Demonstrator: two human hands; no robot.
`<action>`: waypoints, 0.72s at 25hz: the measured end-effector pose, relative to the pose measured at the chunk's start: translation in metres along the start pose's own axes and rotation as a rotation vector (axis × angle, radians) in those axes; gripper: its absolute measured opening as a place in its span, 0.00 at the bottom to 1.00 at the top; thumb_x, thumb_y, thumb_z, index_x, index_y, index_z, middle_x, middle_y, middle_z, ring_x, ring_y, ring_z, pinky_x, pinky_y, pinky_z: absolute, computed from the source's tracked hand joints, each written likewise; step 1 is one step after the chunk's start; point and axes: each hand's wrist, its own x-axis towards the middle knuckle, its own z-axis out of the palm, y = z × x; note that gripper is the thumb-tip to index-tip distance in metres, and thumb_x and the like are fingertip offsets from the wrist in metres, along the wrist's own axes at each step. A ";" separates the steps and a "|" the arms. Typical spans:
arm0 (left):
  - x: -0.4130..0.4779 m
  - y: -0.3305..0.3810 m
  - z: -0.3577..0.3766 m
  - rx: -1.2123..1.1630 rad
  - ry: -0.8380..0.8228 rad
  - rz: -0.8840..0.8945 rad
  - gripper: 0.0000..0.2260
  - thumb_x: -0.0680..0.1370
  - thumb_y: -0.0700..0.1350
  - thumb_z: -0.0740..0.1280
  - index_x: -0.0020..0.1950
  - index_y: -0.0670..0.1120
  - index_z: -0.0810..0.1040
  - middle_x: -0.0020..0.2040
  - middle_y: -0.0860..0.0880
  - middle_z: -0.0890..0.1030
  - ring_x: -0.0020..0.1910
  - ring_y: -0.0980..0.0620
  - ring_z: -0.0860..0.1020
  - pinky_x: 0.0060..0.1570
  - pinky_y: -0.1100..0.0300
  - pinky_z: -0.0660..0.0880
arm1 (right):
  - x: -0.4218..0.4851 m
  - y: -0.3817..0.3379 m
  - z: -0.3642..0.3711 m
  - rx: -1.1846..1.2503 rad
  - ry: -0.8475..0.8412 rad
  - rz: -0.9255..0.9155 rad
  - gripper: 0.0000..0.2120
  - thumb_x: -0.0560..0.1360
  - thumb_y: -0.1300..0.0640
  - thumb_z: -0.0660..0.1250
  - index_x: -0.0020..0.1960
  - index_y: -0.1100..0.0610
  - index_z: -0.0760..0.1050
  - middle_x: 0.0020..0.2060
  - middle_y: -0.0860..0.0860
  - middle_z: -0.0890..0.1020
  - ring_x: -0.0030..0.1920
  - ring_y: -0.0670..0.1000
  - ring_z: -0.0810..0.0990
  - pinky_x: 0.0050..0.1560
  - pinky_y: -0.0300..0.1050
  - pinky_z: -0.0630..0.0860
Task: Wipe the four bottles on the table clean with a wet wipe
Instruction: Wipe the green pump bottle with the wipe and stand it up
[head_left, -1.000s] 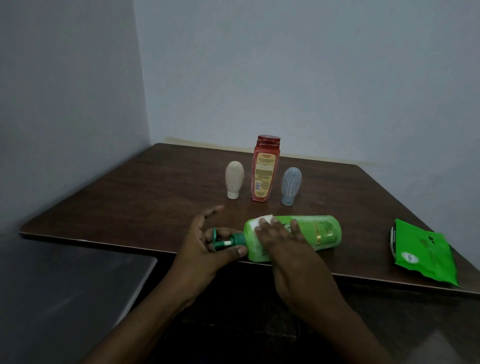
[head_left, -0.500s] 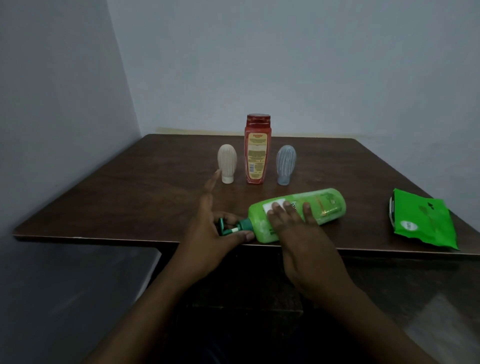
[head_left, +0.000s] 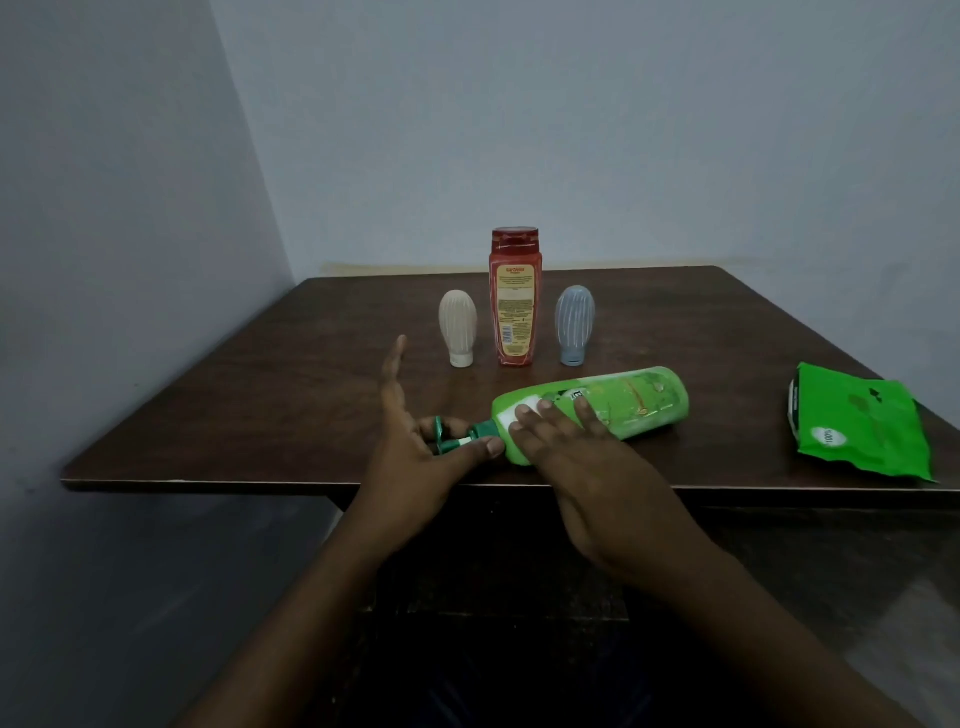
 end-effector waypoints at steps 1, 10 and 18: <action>0.001 0.001 0.000 -0.011 -0.009 -0.002 0.57 0.70 0.38 0.81 0.77 0.74 0.46 0.42 0.43 0.85 0.42 0.49 0.86 0.46 0.55 0.83 | 0.002 0.007 -0.002 -0.013 0.022 0.057 0.30 0.73 0.61 0.51 0.76 0.60 0.61 0.75 0.56 0.65 0.76 0.54 0.61 0.77 0.57 0.53; 0.000 0.003 0.001 -0.004 -0.005 0.018 0.55 0.71 0.36 0.80 0.79 0.71 0.46 0.41 0.45 0.85 0.42 0.49 0.86 0.46 0.55 0.84 | -0.004 -0.003 0.002 0.000 0.011 -0.026 0.31 0.74 0.61 0.54 0.78 0.59 0.57 0.77 0.54 0.60 0.78 0.53 0.55 0.78 0.56 0.51; 0.000 0.005 0.002 -0.010 0.015 -0.025 0.54 0.72 0.37 0.79 0.78 0.71 0.46 0.44 0.40 0.84 0.45 0.43 0.86 0.50 0.47 0.84 | -0.007 -0.004 0.004 -0.008 0.038 -0.039 0.30 0.74 0.61 0.55 0.77 0.61 0.60 0.76 0.55 0.62 0.77 0.54 0.57 0.77 0.57 0.53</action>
